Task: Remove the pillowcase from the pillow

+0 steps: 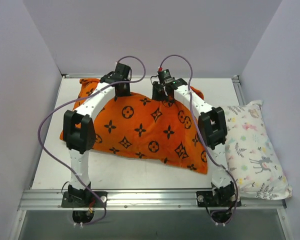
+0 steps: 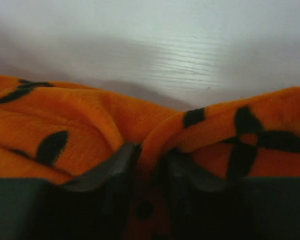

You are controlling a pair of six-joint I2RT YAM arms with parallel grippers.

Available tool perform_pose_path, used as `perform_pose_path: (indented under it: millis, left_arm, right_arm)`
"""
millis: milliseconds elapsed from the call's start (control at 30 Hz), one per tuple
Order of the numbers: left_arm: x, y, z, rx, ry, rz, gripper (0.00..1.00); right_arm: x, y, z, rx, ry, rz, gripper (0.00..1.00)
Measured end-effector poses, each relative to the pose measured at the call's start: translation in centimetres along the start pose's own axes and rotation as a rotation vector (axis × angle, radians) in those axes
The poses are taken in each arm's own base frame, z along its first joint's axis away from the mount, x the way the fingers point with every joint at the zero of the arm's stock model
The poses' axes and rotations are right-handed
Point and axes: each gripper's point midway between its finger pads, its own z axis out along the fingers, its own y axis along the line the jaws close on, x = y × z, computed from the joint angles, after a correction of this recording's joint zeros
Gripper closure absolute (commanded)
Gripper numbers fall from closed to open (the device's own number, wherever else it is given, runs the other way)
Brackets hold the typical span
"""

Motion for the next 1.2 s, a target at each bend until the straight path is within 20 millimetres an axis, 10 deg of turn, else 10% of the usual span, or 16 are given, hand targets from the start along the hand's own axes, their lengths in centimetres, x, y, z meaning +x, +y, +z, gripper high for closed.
perform_pose_path:
  millis: [100,300,533,667,867,1200]
  left_arm:
    - [2.3,-0.1,2.4,0.004,0.048,-0.008,0.54]
    - [1.7,0.0,-1.0,0.036,0.002,-0.03,0.28]
    - [-4.9,-1.4,-12.4,0.167,-0.278,-0.055,0.2]
    - [-4.6,-5.2,-19.1,0.272,-0.393,0.002,0.18]
    - [4.3,-15.9,-23.5,0.438,-0.364,0.211,0.16]
    - [13.2,-23.9,-17.2,0.312,-0.279,0.408,0.14]
  right_arm:
    - [3.8,-2.7,4.1,0.044,0.104,0.016,0.38]
    - [3.7,-1.6,1.4,0.026,0.11,-0.007,0.17]
    - [-4.5,0.7,-10.6,-0.039,-0.166,-0.006,0.13]
    - [-7.4,-1.6,-19.7,-0.028,-0.355,0.052,0.15]
    - [-0.3,-8.1,-24.8,0.059,-0.412,0.151,0.23]
    - [16.0,-16.2,-20.7,0.159,-0.233,0.312,0.16]
